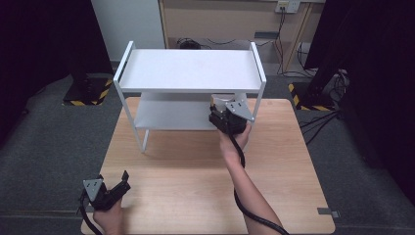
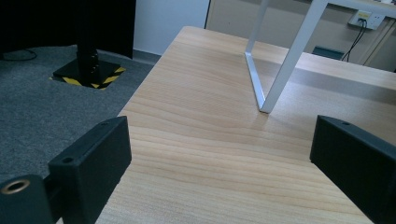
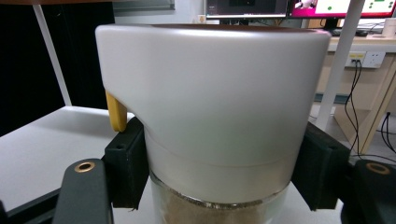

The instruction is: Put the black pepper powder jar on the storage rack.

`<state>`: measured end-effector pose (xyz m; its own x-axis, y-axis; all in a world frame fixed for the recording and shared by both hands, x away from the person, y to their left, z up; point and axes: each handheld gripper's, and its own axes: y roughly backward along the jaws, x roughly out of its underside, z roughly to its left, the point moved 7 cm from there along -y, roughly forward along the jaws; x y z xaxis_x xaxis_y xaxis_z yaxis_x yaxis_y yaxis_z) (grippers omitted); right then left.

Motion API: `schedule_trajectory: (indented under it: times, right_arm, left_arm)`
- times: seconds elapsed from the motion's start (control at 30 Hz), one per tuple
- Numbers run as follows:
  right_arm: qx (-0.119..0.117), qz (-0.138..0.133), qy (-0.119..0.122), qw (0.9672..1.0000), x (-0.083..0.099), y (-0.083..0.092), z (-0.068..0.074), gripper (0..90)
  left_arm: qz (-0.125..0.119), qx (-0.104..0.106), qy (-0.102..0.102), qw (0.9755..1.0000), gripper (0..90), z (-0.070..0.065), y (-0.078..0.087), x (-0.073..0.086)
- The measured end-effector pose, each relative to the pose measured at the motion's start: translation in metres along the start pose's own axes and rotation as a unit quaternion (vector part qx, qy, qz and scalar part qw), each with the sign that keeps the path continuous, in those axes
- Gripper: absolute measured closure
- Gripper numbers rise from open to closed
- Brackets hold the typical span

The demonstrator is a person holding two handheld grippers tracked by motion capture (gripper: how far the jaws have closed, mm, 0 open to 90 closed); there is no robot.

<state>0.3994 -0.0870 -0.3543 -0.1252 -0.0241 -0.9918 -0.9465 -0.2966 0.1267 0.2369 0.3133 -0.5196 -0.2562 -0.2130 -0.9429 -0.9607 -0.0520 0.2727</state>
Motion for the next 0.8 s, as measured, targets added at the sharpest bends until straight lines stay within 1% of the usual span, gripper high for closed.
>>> schedule_trajectory:
  times: [0.07,0.13,0.23,0.3,0.37,0.47,0.67,0.8]
  right_arm:
    - [0.005,-0.001,0.006,1.0,0.0,-0.003,0.001,30.6]
    - [0.006,0.001,0.003,1.0,0.0,-0.007,0.0,30.6]
    - [0.011,0.002,0.007,0.9999,0.001,-0.012,0.001,30.6]
    - [0.012,0.001,0.005,0.9999,0.002,-0.015,0.001,30.6]
    - [0.013,0.002,0.013,0.9998,0.001,-0.017,0.003,30.6]
    - [0.011,0.002,0.005,0.9999,0.0,-0.019,0.003,30.6]
    - [0.015,0.002,0.001,0.9999,-0.001,-0.025,0.002,30.6]
    - [0.015,0.003,0.004,0.9999,-0.001,-0.026,0.002,30.5]
  left_arm:
    - [0.0,0.0,-0.003,1.0,5.0,0.0,0.0,0.0]
    - [-0.001,-0.001,-0.003,1.0,5.0,-0.001,0.0,0.0]
    - [-0.003,-0.002,-0.001,1.0,5.0,0.0,0.001,0.0]
    - [-0.004,-0.001,-0.001,1.0,5.0,0.0,0.001,0.0]
    - [-0.005,-0.002,-0.001,1.0,5.1,0.0,0.001,0.001]
    - [-0.007,-0.003,0.002,1.0,5.1,0.0,0.001,0.001]
    - [-0.008,-0.003,0.004,1.0,5.1,0.0,0.001,0.001]
    - [-0.009,-0.003,0.004,0.9999,5.1,0.0,0.001,0.001]
